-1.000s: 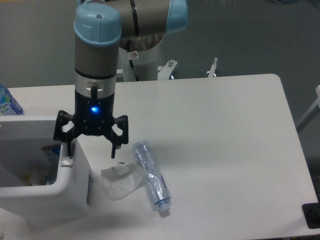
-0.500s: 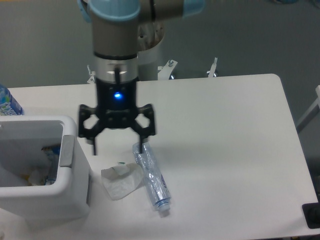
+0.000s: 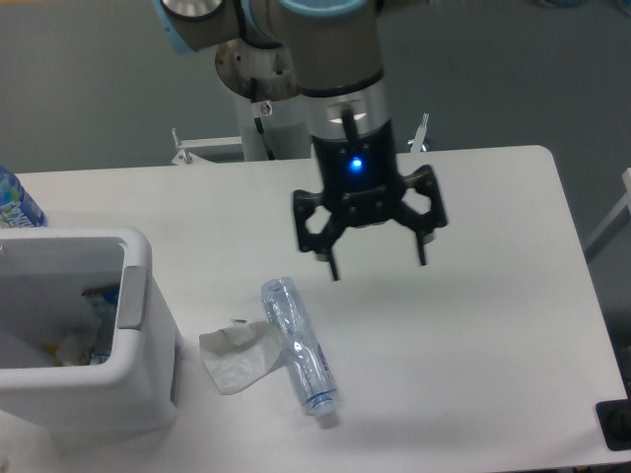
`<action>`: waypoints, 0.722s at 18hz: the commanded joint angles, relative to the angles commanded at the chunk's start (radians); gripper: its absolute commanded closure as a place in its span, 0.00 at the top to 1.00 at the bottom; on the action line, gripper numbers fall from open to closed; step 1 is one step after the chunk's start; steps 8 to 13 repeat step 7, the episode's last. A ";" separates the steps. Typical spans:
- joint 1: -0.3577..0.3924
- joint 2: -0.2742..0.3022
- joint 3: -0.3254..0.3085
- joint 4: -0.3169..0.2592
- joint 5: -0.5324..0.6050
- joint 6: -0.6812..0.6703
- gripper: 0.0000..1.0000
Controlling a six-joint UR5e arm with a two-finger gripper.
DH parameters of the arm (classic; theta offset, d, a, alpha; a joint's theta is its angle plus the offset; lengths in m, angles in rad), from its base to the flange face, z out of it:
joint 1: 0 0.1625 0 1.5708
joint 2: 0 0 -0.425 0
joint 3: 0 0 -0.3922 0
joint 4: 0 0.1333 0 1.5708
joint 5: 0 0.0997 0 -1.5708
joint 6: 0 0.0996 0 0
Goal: Open the trash can
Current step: 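Raise the gripper away from the opened trash can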
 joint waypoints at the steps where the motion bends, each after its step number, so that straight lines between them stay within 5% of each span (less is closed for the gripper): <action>1: 0.012 0.002 -0.012 -0.003 0.025 0.058 1.00; 5: 0.067 0.040 -0.066 -0.005 0.040 0.246 1.00; 13: 0.072 0.043 -0.069 -0.005 0.040 0.254 1.00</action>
